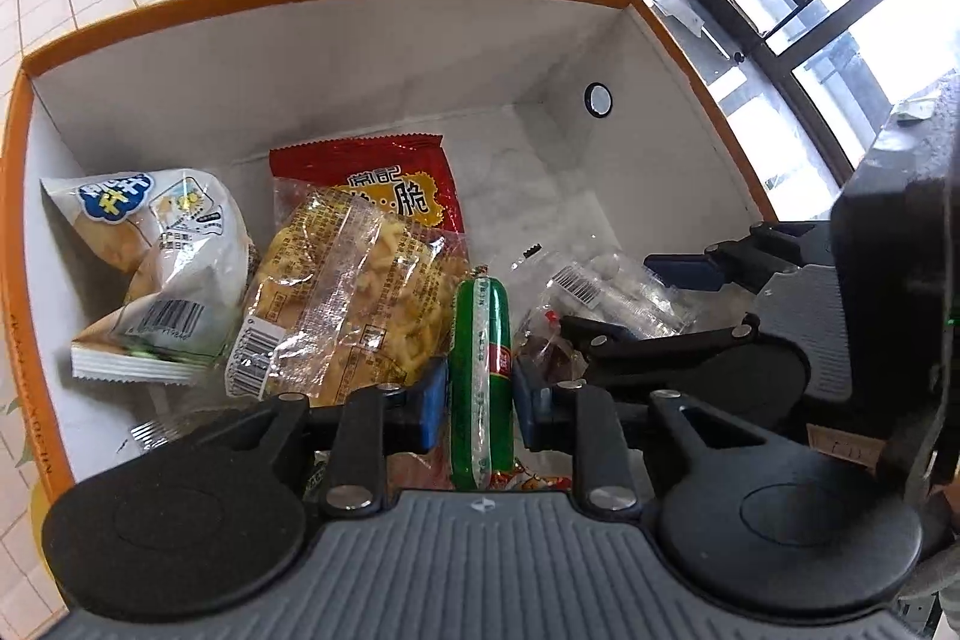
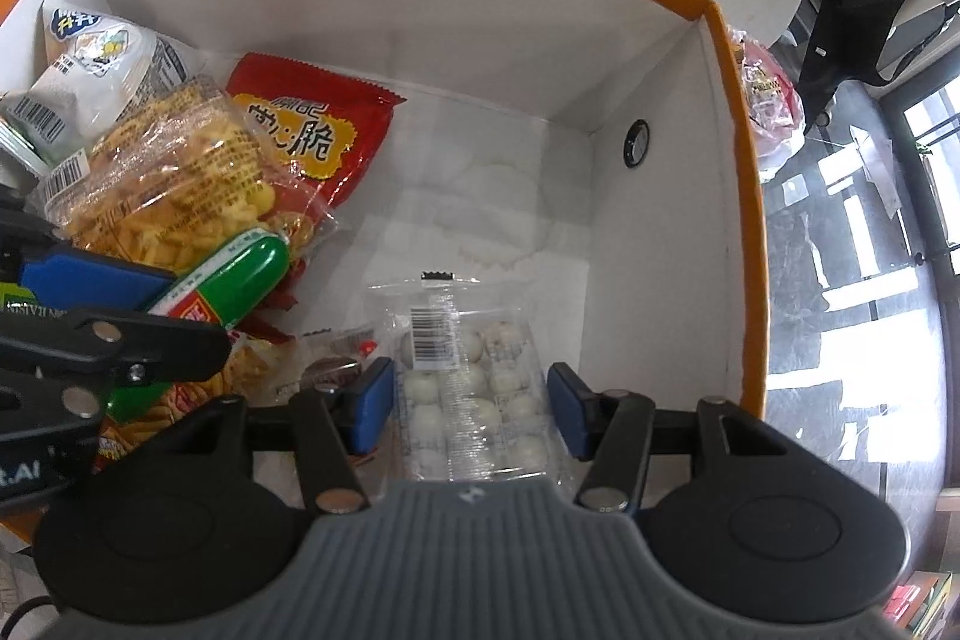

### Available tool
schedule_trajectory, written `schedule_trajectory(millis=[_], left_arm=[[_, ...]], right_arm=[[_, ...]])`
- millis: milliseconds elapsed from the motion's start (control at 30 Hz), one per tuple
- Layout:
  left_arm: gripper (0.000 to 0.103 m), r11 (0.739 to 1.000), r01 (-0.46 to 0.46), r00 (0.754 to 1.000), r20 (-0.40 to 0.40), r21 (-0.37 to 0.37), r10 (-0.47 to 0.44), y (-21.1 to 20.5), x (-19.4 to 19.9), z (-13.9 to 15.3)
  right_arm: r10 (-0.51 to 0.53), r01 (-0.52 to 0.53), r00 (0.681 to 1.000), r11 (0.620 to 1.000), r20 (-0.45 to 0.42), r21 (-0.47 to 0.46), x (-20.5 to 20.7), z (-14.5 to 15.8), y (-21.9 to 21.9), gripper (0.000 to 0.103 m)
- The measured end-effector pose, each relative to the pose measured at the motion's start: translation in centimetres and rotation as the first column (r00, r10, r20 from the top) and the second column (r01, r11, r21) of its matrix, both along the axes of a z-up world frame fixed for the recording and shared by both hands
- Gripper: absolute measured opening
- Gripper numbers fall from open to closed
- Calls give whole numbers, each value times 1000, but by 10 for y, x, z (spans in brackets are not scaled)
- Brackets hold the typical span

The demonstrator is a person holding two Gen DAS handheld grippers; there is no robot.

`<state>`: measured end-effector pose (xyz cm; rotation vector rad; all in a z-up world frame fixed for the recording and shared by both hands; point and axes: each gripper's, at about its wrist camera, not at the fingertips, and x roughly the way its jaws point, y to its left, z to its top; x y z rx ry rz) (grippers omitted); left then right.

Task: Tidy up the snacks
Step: 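Open both tools to release the sausage and ball bag into the box, then move both open tools back to the last two snacks on the table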

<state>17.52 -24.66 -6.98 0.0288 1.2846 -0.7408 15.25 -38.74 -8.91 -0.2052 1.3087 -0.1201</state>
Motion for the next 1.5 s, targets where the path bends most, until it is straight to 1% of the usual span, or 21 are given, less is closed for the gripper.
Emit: schedule_trajectory(millis=[67,133,267,367,433,500,567,633,767,867,933,1100,1233,1433,1500], left_arm=[[36,1000,-5,1000,5,-7,5,3,-1,4],[43,1000,-5,1000,13,-8,5,3,-1,7],[49,1000,-9,1000,30,-7,9,6,-3,14],[50,1000,-20,998,51,-8,21,7,-7,21],[50,1000,-17,998,66,-10,17,8,-10,26],[51,1000,-22,996,92,-5,22,9,-14,33],[51,999,-35,992,119,5,34,14,-19,41],[51,998,-55,987,149,7,54,21,-22,48],[51,995,-103,974,202,-16,104,42,-32,65],[51,990,-137,960,242,-22,138,57,-40,76],[51,987,-155,952,263,-29,157,68,-45,82],[51,976,-216,926,309,-37,217,97,-55,94],[51,963,-268,900,349,-29,261,124,-67,99],[51,944,-331,866,392,-17,310,168,-78,95],[51,931,-363,853,393,-27,343,185,-80,91]], right_arm=[[7,-7,1000,1000,0,-8,1,0,1,56],[13,-13,1000,1000,0,-15,0,1,3,56],[17,-17,1000,999,1,-28,-2,2,5,56],[35,-34,999,998,18,-59,-5,8,10,61],[54,-51,998,995,34,-86,-8,14,15,67],[61,-56,997,993,48,-108,-10,20,18,69],[66,-57,995,989,69,-133,-13,27,21,74],[64,-48,993,986,99,-160,-17,36,23,76],[24,8,982,986,188,-168,-31,56,26,78],[-25,59,965,990,260,-126,-40,68,29,79],[-58,85,950,993,306,-77,-49,77,34,79],[-111,110,914,994,390,25,-67,91,56,78],[-110,84,882,993,457,77,-81,99,81,78],[-68,-5,844,991,532,134,-96,102,129,77],[-50,-39,833,988,551,150,-99,101,145,77]])
